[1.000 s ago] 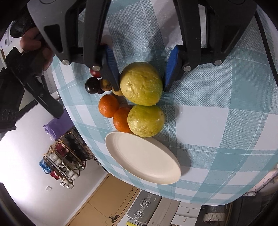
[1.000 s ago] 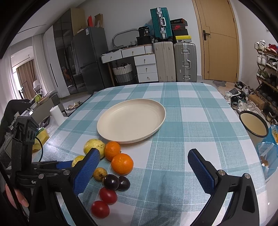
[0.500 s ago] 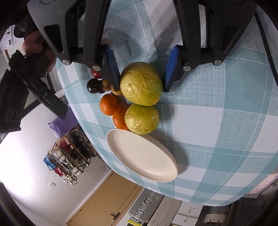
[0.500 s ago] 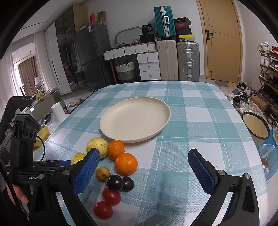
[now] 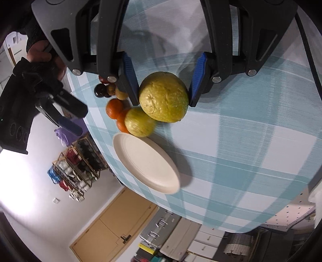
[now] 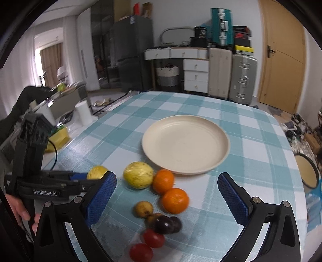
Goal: Organize fruits
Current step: 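Grasp the second yellow-green fruit with the right tool while the left tool holds its fruit, then carry both yellow-green fruits over the cream plate and lower them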
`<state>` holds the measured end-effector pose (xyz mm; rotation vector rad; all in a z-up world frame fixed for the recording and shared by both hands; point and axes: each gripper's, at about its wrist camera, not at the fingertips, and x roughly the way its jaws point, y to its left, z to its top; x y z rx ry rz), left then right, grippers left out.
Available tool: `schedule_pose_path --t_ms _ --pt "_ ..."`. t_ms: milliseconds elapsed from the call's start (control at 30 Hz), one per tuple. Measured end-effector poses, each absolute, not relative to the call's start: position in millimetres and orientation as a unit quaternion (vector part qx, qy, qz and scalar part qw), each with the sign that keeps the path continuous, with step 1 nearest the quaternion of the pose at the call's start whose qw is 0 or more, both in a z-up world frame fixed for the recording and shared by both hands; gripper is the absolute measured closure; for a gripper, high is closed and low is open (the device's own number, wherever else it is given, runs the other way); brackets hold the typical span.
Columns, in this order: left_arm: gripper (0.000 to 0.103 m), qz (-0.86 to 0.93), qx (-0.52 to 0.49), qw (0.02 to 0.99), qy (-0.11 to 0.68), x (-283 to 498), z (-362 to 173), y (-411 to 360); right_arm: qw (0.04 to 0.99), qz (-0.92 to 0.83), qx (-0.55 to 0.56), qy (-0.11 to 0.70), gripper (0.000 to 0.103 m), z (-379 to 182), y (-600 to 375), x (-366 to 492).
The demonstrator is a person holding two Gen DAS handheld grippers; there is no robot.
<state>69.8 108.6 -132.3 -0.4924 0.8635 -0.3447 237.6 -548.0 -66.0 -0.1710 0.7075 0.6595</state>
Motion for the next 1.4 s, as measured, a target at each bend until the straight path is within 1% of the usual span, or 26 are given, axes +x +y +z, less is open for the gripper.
schedule_pose_path --t_ms 267,500,667,733,800,967,1133,1200,1400 --pt "0.057 -0.133 -0.241 0.874 0.401 62.3 -131.0 145.4 0.857 0.348 -0.141 0.352 0.0 -75.4 -502.7 240.1" --pt "0.057 -0.121 -0.257 0.872 0.399 60.8 -135.3 166.6 0.844 0.341 -0.227 0.346 0.0 -93.5 -465.6 233.0" --pt "0.057 -0.12 -0.263 0.87 0.4 59.4 -139.8 170.8 0.838 0.327 -0.276 0.339 0.005 -106.7 -447.5 231.1" --pt "0.057 -0.119 -0.265 0.869 0.401 59.6 -141.4 172.0 0.836 0.321 -0.285 0.34 0.008 -110.5 -443.4 232.2" --pt "0.057 -0.12 -0.268 0.867 0.402 60.5 -143.2 173.3 0.833 0.315 -0.294 0.346 0.019 -115.2 -439.9 234.7" --pt "0.057 -0.118 -0.271 0.866 0.403 61.3 -146.5 175.1 0.829 0.299 -0.308 0.358 0.024 -123.2 -436.5 239.7" --pt "0.057 -0.114 -0.268 0.867 0.405 63.0 -148.8 175.3 0.825 0.292 -0.322 0.361 0.04 -128.2 -431.5 240.1" --pt "0.057 -0.109 -0.265 0.868 0.406 63.8 -148.4 173.8 0.822 0.288 -0.335 0.36 0.05 -131.1 -429.0 239.4" --pt "0.057 -0.108 -0.263 0.868 0.407 65.0 -148.0 172.8 0.817 0.284 -0.354 0.356 0.051 -133.8 -426.9 237.0"
